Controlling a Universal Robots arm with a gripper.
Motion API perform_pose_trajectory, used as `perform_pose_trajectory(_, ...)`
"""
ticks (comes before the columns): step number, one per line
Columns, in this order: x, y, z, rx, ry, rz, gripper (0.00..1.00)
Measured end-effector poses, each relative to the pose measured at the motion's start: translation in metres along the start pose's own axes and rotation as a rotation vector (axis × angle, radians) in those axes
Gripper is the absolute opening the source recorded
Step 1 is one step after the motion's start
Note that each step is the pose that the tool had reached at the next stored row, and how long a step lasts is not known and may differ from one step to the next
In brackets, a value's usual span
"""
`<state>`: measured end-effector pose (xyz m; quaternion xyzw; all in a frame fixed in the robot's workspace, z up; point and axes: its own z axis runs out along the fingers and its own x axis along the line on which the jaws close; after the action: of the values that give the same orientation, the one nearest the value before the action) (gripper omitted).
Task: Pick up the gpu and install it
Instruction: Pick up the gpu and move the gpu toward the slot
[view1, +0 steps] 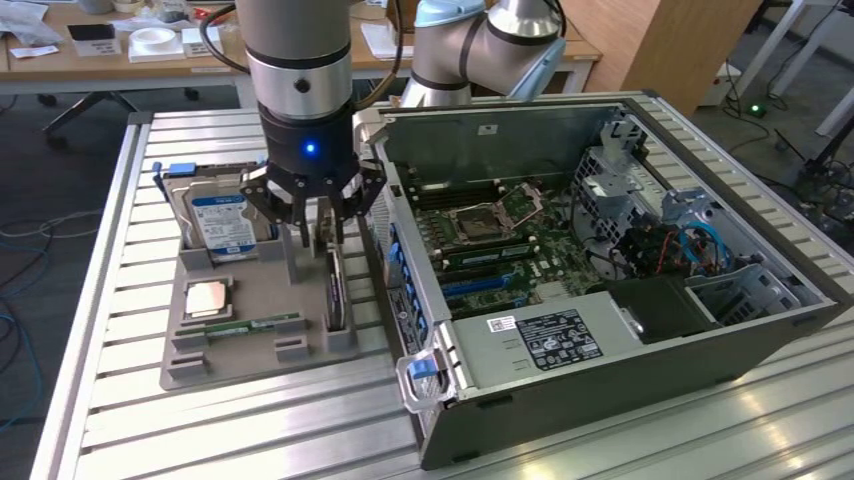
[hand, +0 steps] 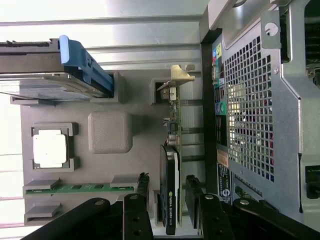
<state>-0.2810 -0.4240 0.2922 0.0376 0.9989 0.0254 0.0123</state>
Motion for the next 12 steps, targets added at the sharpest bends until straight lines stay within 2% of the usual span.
perform_pose_trajectory(12,-0.0001,0.0000,0.0000,-0.0001,0.0000,0.000,0.43)
